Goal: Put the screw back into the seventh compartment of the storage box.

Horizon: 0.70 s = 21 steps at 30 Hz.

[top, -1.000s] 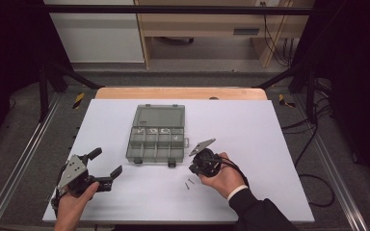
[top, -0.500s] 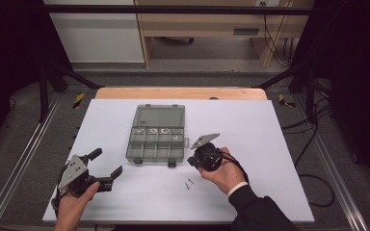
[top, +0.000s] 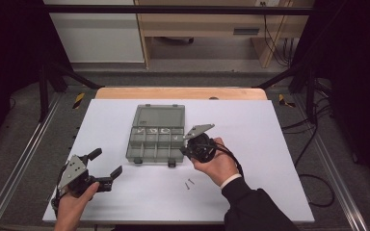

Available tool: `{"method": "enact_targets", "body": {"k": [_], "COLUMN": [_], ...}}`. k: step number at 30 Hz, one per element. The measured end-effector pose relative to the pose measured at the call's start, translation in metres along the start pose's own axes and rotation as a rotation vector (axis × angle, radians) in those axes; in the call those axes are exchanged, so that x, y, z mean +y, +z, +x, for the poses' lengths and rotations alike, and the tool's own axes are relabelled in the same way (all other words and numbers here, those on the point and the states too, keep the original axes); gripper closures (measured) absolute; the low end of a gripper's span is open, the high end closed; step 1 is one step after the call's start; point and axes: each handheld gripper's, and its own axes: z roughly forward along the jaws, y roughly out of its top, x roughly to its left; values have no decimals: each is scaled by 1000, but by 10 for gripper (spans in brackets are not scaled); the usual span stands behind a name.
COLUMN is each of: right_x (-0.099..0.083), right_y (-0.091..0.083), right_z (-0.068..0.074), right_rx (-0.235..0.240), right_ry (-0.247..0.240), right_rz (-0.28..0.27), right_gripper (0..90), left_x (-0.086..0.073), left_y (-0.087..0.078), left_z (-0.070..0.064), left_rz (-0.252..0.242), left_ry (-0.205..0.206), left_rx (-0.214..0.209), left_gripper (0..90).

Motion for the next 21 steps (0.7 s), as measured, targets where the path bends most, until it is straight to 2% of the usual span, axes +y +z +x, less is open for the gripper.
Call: {"method": "enact_targets", "body": {"k": [7, 13, 18, 21], "right_x": [13, 24, 32, 35], "right_y": [4, 10, 24, 29], "right_z": [2, 4, 9, 10], "right_rx": [-5, -8, -20, -14], "right_ry": [-16, -25, -58, -59], "right_rz": [-6, -41, -40, -45], "right_gripper": [877, 877, 876, 876], "left_x": [0, 0, 0, 0], "left_y": [0, 1, 1, 2], "left_z": [0, 0, -1, -1], "left_rz": [2, 5, 9, 11], "left_ry": [-2, 1, 4, 5], "left_rx": [-2, -4, -9, -11], "left_gripper": [16, 16, 16, 16]}}
